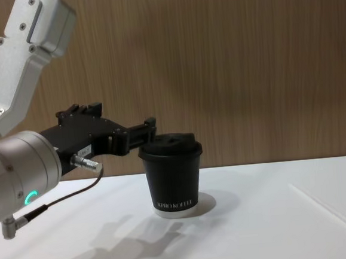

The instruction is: Pick up the straw with one hand, pass it to the other hand, and insert it into the cup.

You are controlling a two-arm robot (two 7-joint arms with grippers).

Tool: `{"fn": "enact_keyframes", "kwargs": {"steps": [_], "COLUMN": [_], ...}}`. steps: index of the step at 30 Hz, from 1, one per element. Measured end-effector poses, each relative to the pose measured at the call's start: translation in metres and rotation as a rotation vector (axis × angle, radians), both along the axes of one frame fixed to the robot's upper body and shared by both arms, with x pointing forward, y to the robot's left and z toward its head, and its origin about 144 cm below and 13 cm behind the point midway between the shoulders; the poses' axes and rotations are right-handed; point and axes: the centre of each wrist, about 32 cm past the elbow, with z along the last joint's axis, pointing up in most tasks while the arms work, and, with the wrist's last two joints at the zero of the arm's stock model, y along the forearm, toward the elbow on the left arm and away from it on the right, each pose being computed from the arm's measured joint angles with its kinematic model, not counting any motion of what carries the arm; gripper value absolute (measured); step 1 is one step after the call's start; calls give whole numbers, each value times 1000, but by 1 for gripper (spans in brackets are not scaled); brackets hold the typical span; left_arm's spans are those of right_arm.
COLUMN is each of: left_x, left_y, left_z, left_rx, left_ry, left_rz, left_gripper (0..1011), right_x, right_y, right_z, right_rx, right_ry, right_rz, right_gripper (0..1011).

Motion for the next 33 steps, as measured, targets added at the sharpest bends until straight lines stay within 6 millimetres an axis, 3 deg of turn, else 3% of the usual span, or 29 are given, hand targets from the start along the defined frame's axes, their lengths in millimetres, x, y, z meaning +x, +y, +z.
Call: {"fn": "enact_keyframes", "kwargs": {"steps": [33], "left_x": [0], "left_y": [0], "left_z": [0], "left_rx": [0], "left_ry": [0], "left_rz": [0], "left_gripper": [1003], "right_x": [0], "right_y": [0], "right_z": [0], "right_rx": [1], "right_ry": [-2], "right_rz": [-1], "right_gripper": [0]}}
